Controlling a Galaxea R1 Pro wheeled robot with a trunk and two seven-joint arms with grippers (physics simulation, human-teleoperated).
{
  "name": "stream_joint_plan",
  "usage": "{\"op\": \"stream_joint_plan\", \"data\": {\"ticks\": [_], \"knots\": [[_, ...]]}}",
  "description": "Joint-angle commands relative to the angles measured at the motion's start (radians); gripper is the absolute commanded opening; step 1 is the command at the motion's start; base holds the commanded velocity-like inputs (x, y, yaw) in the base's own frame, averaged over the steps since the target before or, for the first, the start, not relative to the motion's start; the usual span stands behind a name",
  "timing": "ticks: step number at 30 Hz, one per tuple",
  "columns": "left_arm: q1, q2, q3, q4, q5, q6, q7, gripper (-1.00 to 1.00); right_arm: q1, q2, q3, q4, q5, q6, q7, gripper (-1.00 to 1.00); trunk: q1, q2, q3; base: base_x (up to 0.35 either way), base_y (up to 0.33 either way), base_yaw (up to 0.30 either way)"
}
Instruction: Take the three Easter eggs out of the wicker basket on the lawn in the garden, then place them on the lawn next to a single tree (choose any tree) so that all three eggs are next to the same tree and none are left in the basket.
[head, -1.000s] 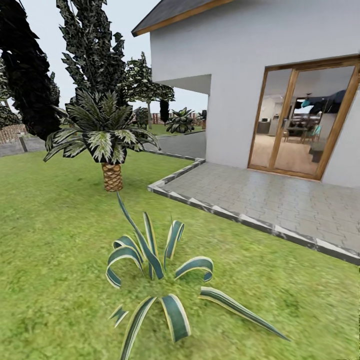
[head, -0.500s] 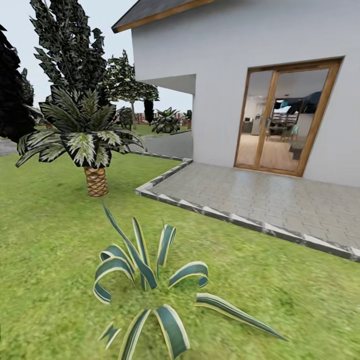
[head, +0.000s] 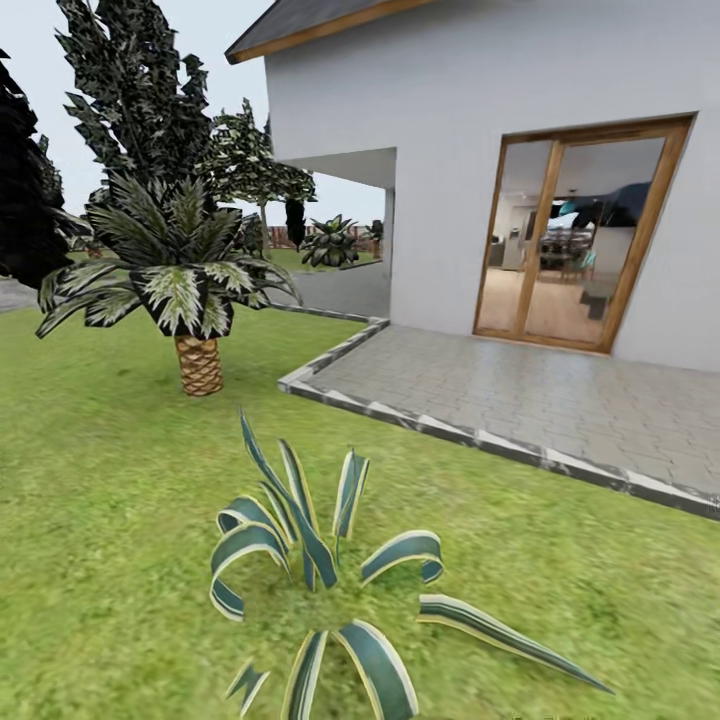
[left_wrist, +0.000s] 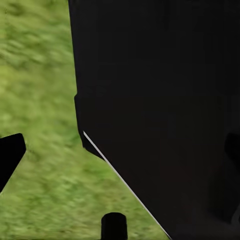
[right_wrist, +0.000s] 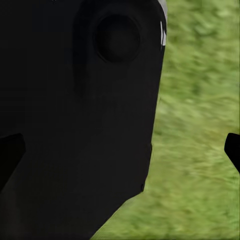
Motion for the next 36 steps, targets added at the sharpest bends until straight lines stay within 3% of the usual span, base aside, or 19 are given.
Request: {"op": "stream_joint_plan", "data": {"ticks": [1,14,26,36], "knots": [[0.0,0.0,0.001,0.0,0.0,0.0,-0.003,1.0,-0.001,0.0,0.0,0.002,0.007,0.0,0.002,1.0,0.0,0.0,-0.001,0.005,0.122,-0.248],[0.0,-0.001,0.001,0.0,0.0,0.0,-0.002,1.0,-0.002,-0.001,0.0,0.002,0.005,0.0,0.002,1.0,0.0,0.0,-0.001,0.001,0.013,-0.264],[0.0,-0.001,0.001,0.0,0.0,0.001,-0.003,1.0,-0.002,-0.002,0.0,0.002,0.007,0.0,0.001,1.0,0.0,0.0,-0.001,-0.141,0.247,-0.01],[0.0,-0.001,0.002,0.0,0.001,0.0,-0.001,1.0,-0.002,-0.002,0.0,0.002,0.007,0.0,0.001,1.0,0.0,0.0,-0.001,-0.02,0.023,0.0]]}}
